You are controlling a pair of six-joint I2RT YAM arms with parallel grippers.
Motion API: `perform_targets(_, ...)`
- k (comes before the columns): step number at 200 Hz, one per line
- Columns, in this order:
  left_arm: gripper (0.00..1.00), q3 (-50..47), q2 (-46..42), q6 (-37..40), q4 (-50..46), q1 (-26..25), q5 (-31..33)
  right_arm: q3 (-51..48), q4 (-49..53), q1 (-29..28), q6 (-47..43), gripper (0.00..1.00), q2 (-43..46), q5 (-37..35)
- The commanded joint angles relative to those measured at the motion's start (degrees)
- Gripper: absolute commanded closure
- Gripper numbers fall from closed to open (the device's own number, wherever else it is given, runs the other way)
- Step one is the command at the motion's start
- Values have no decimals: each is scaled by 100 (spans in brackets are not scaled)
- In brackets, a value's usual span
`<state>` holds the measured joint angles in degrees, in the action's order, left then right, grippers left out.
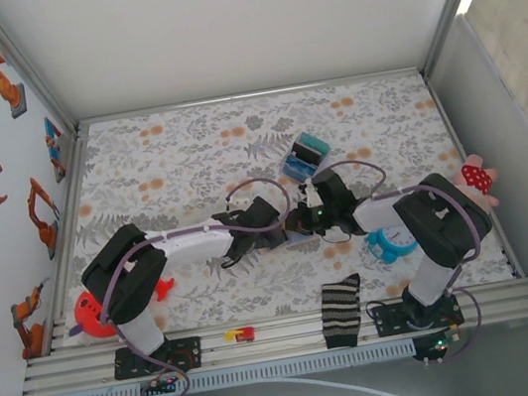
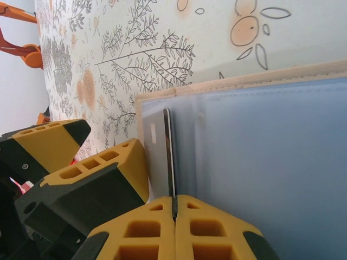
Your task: Take the credit cards out of the card holder
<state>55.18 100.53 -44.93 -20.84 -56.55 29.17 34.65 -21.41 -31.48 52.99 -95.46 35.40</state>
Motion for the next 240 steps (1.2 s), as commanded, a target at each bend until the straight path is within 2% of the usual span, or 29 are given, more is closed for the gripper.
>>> perform_targets(1,3,19,109,-48,-397,-4,72,-109,-144,145,6,100,259,4)
perform_targets(80,3,50,103,-36,-366,-5,34,-212,-52,248,-29,100,336,-53)
perform_targets(168,3,464,-358,529,-266,-61,-166,-169,-39,248,-7,100,285,-20)
perform_targets(240,3,586,190,539,-139,-58,-396,-165,-52,244,27,100,286,9)
